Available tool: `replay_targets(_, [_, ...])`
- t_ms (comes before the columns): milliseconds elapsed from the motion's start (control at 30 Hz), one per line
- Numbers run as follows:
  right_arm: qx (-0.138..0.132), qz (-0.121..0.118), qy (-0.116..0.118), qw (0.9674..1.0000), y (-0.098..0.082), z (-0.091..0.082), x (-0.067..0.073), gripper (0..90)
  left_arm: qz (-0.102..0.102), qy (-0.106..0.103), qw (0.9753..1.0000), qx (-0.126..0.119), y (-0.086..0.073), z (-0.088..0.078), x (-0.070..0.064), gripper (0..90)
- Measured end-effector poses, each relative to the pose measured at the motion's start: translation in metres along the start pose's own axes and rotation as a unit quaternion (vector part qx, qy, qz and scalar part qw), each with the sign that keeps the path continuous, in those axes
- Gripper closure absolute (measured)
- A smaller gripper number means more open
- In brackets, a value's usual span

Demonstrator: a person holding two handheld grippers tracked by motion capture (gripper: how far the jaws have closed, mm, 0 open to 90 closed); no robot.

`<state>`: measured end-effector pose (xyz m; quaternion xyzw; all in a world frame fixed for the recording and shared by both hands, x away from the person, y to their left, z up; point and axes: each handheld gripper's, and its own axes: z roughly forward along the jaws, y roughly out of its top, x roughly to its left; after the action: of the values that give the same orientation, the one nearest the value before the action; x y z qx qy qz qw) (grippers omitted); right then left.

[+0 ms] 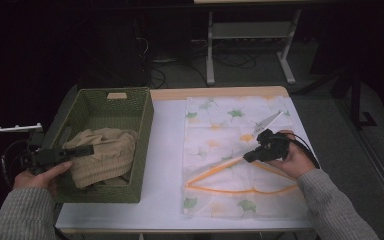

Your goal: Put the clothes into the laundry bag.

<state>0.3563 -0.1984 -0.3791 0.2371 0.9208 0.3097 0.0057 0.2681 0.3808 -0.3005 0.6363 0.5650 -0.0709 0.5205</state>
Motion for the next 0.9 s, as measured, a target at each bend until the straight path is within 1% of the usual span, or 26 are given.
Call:
replay_targets(133, [-0.005,0.007,0.007,0.9999,0.0,0.0,-0.005,87.7,-0.004,-0.003,1.0,0.0,0.0,0.0,0.001,81.5])
replay_targets(233, [-0.002,0.011,0.008,0.9999,-0.001,0.001,-0.009,87.7,-0.001,-0.001,1.0,0.002,0.001,-0.001,0.001,81.5])
replay_targets(300, [-0.003,0.012,0.01,0.9999,-0.001,0.002,-0.01,87.7,0.005,0.001,1.0,0.001,0.001,-0.001,0.001,81.5])
replay_targets(367, [-0.005,0.014,0.011,0.9998,-0.001,0.003,-0.011,87.8,0.0,0.0,1.0,0.0,0.002,0.0,0.004,81.5])
replay_targets(500, [-0.003,0.015,0.014,0.9998,-0.001,0.003,-0.012,87.7,-0.002,-0.003,1.0,0.0,0.001,0.001,0.007,81.5])
replay_targets(633, [-0.003,0.016,0.014,0.9998,-0.001,0.003,-0.013,87.7,-0.003,0.001,1.0,0.001,0.001,0.002,0.008,81.5])
replay_targets(667, [-0.003,0.016,0.013,0.9998,-0.001,0.003,-0.013,87.7,-0.002,0.005,1.0,0.001,0.001,0.001,0.009,81.5])
replay_targets(767, [0.0,0.013,0.012,0.9998,0.0,0.005,-0.011,87.8,-0.008,0.008,0.9999,0.0,-0.001,0.0,0.013,81.6])
replay_targets(900, [0.003,0.015,0.012,0.9998,0.001,0.005,-0.01,87.7,-0.008,0.006,1.0,-0.002,-0.003,-0.001,0.015,81.6])
